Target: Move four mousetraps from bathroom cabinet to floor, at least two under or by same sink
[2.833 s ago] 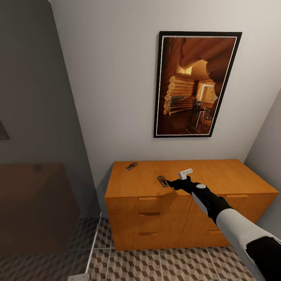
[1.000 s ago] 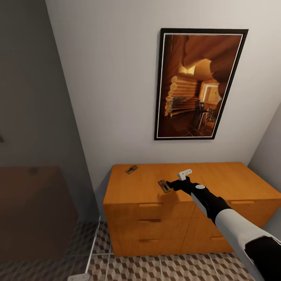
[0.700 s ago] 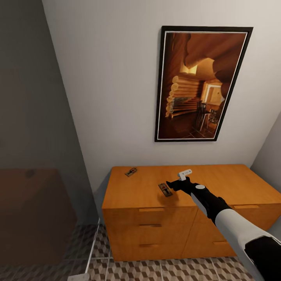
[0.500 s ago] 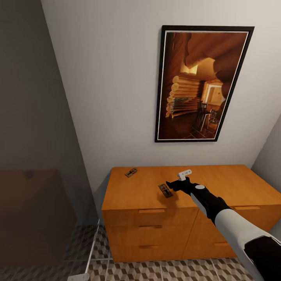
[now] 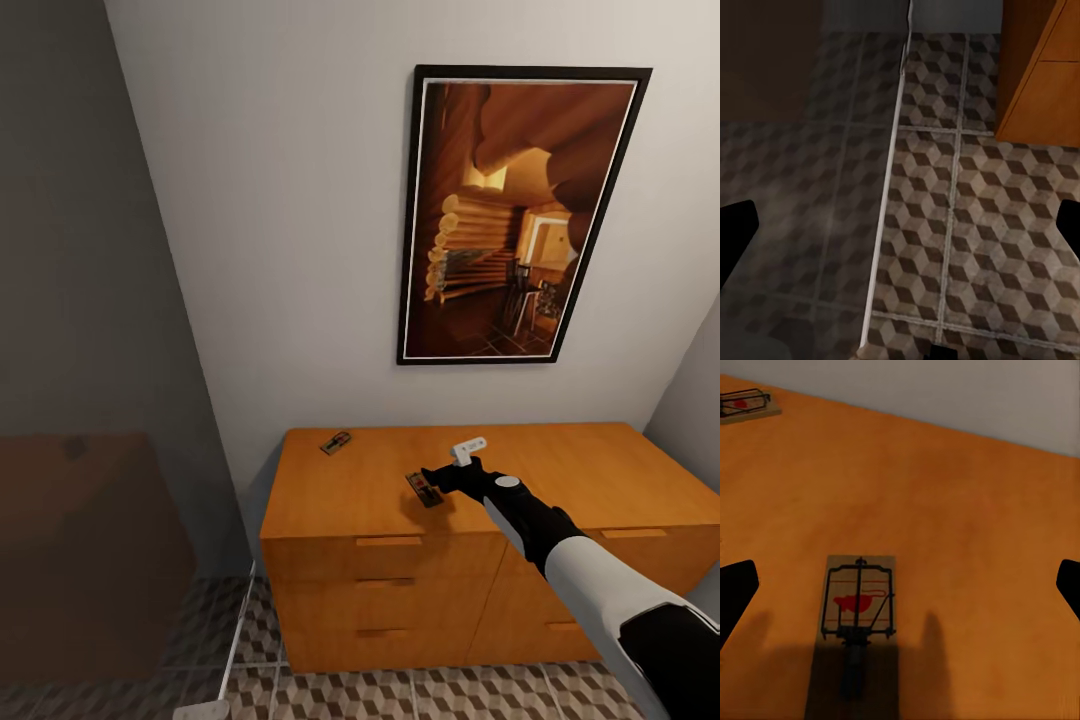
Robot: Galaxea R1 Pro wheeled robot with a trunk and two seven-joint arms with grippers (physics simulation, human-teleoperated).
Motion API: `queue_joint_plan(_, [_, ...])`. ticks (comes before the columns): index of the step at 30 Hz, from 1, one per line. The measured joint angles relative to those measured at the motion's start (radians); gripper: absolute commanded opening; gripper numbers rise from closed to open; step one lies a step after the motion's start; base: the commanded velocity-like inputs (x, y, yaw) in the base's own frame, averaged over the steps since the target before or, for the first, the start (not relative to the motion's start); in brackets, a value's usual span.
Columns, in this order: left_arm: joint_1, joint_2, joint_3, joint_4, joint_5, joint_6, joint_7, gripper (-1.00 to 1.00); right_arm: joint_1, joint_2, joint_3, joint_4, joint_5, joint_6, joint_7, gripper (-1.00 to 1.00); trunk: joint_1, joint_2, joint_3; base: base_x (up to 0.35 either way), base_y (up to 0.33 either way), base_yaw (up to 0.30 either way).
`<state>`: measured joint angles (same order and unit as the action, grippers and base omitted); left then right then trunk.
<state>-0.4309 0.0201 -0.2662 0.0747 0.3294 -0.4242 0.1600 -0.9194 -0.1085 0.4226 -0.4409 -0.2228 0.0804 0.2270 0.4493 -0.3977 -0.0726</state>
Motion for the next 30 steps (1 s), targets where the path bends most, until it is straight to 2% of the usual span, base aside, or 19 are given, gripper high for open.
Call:
queue_joint_plan(17, [0.000,-0.001,0.000,0.000,0.000,0.000,0.000,1.00,0.000,0.021,0.000,0.044,0.000,-0.002,0.002,1.00,0.000,0.000,0.000,0.000,0.000,0.000])
queue_joint_plan(30, [0.000,-0.001,0.000,0.000,0.000,0.000,0.000,1.00,0.000,0.023,0.000,0.075,0.000,-0.007,0.003,1.00,0.000,0.000,0.000,0.000,0.000,0.000])
